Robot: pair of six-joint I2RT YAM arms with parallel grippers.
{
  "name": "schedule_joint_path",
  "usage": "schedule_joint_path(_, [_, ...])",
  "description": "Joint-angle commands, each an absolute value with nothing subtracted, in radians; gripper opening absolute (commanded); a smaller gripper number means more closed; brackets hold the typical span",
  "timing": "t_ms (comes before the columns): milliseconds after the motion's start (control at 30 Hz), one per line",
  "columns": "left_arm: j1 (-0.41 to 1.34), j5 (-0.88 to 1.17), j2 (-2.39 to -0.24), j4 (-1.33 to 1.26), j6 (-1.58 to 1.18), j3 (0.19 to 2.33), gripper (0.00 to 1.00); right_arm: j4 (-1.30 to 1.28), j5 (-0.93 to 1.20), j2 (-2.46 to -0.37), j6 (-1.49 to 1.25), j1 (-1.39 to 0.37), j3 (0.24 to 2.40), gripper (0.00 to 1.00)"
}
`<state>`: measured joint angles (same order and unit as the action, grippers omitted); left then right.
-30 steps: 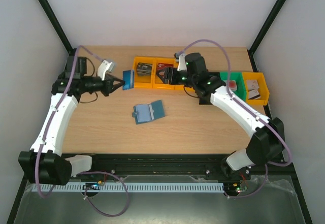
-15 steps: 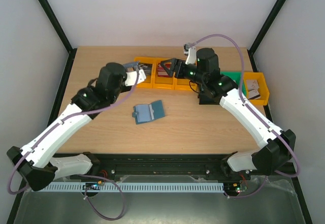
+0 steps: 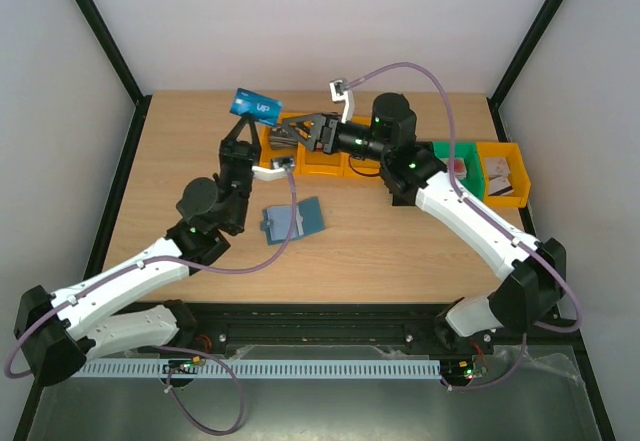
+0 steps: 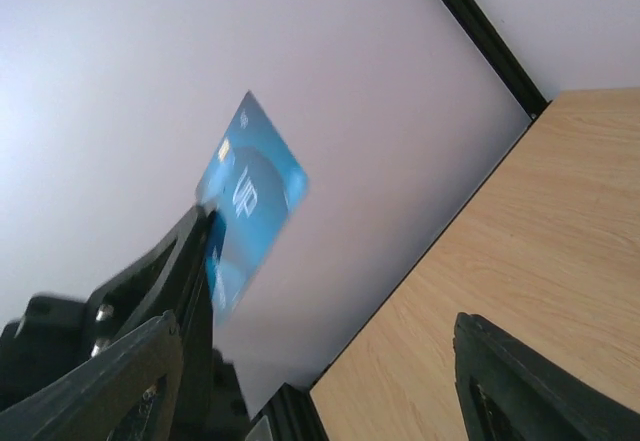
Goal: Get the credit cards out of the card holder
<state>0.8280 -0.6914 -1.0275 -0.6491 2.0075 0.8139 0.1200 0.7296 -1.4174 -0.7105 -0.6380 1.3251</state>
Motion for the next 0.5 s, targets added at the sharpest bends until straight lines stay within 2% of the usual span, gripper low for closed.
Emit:
schedule_joint_path(0, [0.887,-0.754,-1.066,-0.762,2.081,0.811,0.02,0.245,0.754,-1.461,-0.764,-0.653,1.370,0.72])
schedule_joint_path(100, [0.904,-0.762,-1.078,-0.755,2.079,0.816,0.02,0.345,0.773,-1.479,-0.843,-0.658,1.354,0.67])
schedule_joint_path(167, [0.908,-0.770,-1.087,-0.749,2.079,0.821,0.02,0.406,0.796,-1.495,-0.887,-0.667,1.356,0.58])
schedule_joint_path(233, [0.913,-0.778,-1.093,-0.749,2.083,0.826,0.02,0.430,0.809,-1.506,-0.909,-0.678,1.365,0.43])
schedule_joint_path(367, [0.914,-0.794,-1.098,-0.728,2.068,0.836,0.02,0.442,0.808,-1.509,-0.918,-0.680,1.366,0.03])
schedule_joint_path(467, [0.915,-0.810,-1.096,-0.694,2.037,0.842,0.02,0.349,0.782,-1.514,-0.885,-0.671,1.395,0.02])
